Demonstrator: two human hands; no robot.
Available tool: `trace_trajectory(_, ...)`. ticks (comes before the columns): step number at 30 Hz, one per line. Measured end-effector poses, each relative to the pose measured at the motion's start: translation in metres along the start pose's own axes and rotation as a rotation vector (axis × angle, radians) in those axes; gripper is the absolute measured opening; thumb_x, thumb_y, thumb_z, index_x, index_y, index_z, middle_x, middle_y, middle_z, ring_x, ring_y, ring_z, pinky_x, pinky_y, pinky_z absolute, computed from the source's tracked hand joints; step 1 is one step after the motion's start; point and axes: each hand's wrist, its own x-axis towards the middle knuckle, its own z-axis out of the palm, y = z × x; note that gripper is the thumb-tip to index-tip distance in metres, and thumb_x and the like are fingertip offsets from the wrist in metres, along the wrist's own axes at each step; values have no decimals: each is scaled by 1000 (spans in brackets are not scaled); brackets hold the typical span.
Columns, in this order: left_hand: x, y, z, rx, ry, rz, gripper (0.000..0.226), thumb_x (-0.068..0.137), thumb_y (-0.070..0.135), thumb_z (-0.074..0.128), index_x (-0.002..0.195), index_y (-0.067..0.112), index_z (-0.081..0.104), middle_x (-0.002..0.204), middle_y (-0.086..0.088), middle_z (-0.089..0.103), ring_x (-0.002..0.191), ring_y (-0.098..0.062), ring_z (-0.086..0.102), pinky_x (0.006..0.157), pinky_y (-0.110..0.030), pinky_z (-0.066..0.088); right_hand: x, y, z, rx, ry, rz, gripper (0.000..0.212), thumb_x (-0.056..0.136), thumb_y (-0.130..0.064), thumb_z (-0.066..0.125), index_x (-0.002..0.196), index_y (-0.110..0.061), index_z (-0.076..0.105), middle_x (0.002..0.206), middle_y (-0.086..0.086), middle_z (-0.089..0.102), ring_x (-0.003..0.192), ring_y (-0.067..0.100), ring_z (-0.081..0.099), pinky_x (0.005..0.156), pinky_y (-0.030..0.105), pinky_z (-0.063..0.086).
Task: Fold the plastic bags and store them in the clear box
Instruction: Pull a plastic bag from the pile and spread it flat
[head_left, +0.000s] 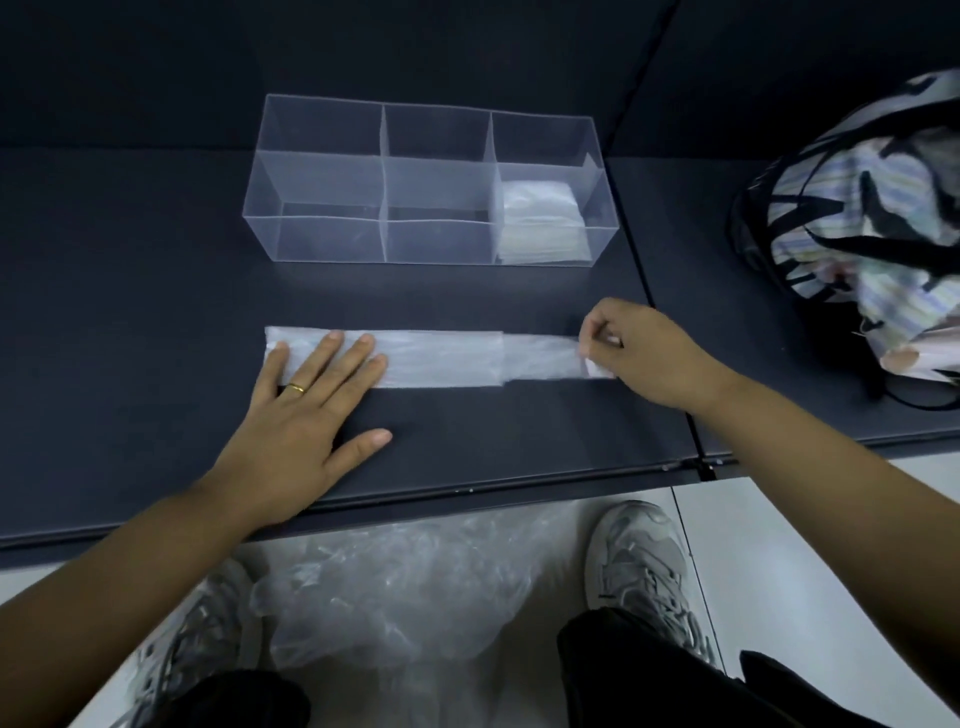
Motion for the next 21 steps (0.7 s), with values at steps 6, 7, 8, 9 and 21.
trace_trajectory(6, 20, 27, -17, -35, 105, 194, 80, 88, 69, 27, 138, 10, 49, 151, -7, 37, 144, -24, 23, 117, -47, 9, -57, -3, 3, 537, -259, 335, 13, 87, -1, 64, 95, -12, 62, 68, -3, 64, 51, 4, 56, 49, 19, 45)
trace_trajectory(7, 23, 45, -17, -57, 113, 244, 82, 87, 69, 31, 141, 9, 46, 152, -8, 36, 144, -26, 23, 117, -45, 11, -65, -6, 2, 593, -284, 374, 14, 87, -1, 63, 96, -11, 62, 67, -3, 65, 52, 4, 57, 50, 19, 46)
trace_trajectory(8, 24, 66, -16, -89, 119, 289, 84, 86, 69, 33, 144, 8, 41, 153, -9, 33, 145, -25, 21, 117, -43, 11, -73, -10, 0, 644, -307, 394, 14, 87, -1, 63, 96, -11, 63, 68, -3, 65, 55, 5, 59, 52, 19, 47)
trace_trajectory(9, 25, 86, -16, -122, 121, 314, 86, 86, 69, 34, 147, 7, 34, 155, -8, 28, 146, -24, 18, 118, -41, 9, -81, -16, -2, 692, -329, 391, 13, 86, -2, 63, 95, -11, 63, 69, -2, 65, 58, 7, 61, 53, 20, 47)
trace_trajectory(21, 27, 113, -52, -1424, 41, -303, 22, 96, 29, 55, 99, 13, 70, 87, 27, 69, 86, 16, 58, 79, -2, 37, -52, -49, 7, 950, -392, 11, 50, 89, -46, 45, 131, -20, 51, 120, -3, 63, 56, 11, 39, 55, 22, 37)
